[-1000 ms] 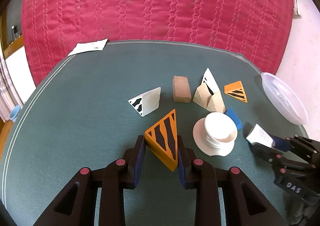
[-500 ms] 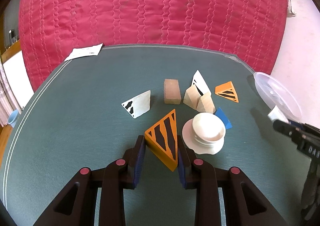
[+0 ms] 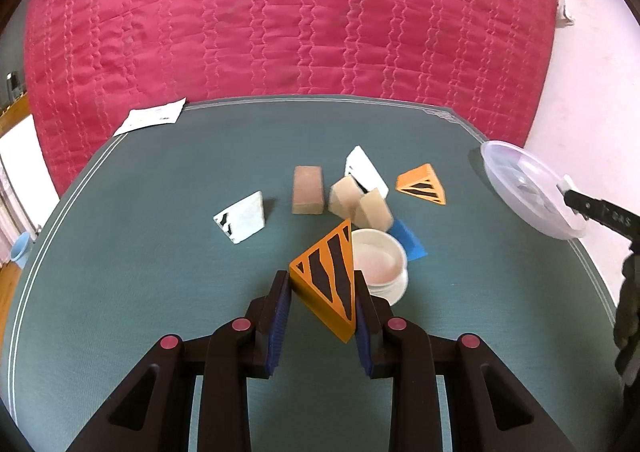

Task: Organize rigid objects
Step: 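Carry the white charger into the clear plastic bowl and release it with the right gripper, then carry the orange striped block into the clear bowl and open the left gripper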

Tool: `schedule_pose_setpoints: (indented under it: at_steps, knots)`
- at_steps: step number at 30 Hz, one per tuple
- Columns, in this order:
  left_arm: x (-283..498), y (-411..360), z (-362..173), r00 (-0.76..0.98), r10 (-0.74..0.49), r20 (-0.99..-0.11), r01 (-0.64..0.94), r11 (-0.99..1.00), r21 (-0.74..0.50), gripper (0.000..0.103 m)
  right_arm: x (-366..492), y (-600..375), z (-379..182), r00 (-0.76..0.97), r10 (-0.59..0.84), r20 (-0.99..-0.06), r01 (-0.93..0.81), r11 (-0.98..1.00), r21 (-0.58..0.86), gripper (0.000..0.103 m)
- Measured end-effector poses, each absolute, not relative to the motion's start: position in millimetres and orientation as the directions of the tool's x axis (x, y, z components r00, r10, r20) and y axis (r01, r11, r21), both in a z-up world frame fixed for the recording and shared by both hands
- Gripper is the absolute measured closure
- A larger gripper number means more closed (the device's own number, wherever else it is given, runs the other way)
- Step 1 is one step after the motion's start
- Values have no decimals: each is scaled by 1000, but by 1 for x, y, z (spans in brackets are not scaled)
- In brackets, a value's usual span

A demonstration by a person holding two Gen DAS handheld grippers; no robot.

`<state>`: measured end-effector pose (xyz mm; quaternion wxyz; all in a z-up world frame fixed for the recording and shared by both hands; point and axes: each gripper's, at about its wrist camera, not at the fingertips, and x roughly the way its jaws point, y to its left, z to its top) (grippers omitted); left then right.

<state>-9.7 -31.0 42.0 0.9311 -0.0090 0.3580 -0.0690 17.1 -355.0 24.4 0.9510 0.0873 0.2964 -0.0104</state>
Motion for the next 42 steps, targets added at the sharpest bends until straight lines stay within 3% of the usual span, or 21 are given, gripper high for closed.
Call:
schedule_pose_setpoints:
  at_steps: [13, 24, 42]
  knots:
    - [-5, -81, 59, 723, -183, -667, 211, 977, -40, 72, 40, -399, 6, 803, -63, -592, 201, 965, 169, 67]
    - [12, -144, 67, 700, -248, -670, 311, 950, -27, 72, 15, -411, 23, 861, -137, -490, 265, 942, 203, 66]
    - [64, -245, 61, 639, -352, -684, 447, 894, -43, 72, -7, -430, 30, 869, -286, -404, 404, 882, 244, 66]
